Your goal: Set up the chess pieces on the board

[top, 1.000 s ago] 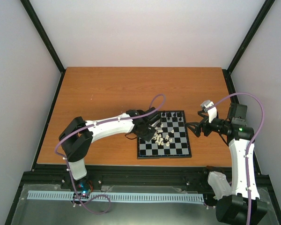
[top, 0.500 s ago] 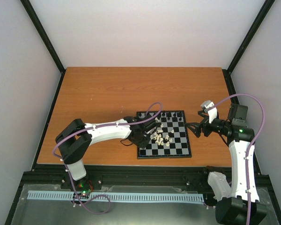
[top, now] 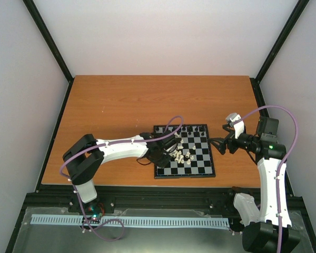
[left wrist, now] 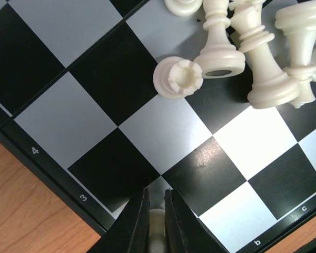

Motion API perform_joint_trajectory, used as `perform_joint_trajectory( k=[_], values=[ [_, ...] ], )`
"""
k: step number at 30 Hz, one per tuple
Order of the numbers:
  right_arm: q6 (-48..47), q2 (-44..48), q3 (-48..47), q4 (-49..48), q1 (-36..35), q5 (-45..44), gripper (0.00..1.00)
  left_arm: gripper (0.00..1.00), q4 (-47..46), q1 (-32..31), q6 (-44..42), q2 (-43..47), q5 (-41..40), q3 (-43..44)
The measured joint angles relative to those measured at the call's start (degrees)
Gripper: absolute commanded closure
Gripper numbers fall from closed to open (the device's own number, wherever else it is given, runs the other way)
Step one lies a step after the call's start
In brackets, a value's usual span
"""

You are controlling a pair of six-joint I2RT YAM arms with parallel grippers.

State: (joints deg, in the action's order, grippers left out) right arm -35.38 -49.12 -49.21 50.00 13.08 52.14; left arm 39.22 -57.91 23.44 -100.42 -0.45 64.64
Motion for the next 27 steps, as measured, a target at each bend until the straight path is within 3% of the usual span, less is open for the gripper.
perform_joint_trajectory(
  k=[19, 27],
  values=[
    [-0.24, 0.0, 0.0, 0.15, 0.0, 0.17, 0.0, 0.67, -0.15, -0.13, 1.18, 0.35, -1.22, -1.07],
    [0.22, 1.16, 1.05, -0.92, 0.0, -0.83, 0.0, 0.68, 0.22, -0.13, -0.2, 2.51, -2.01, 3.63]
  ],
)
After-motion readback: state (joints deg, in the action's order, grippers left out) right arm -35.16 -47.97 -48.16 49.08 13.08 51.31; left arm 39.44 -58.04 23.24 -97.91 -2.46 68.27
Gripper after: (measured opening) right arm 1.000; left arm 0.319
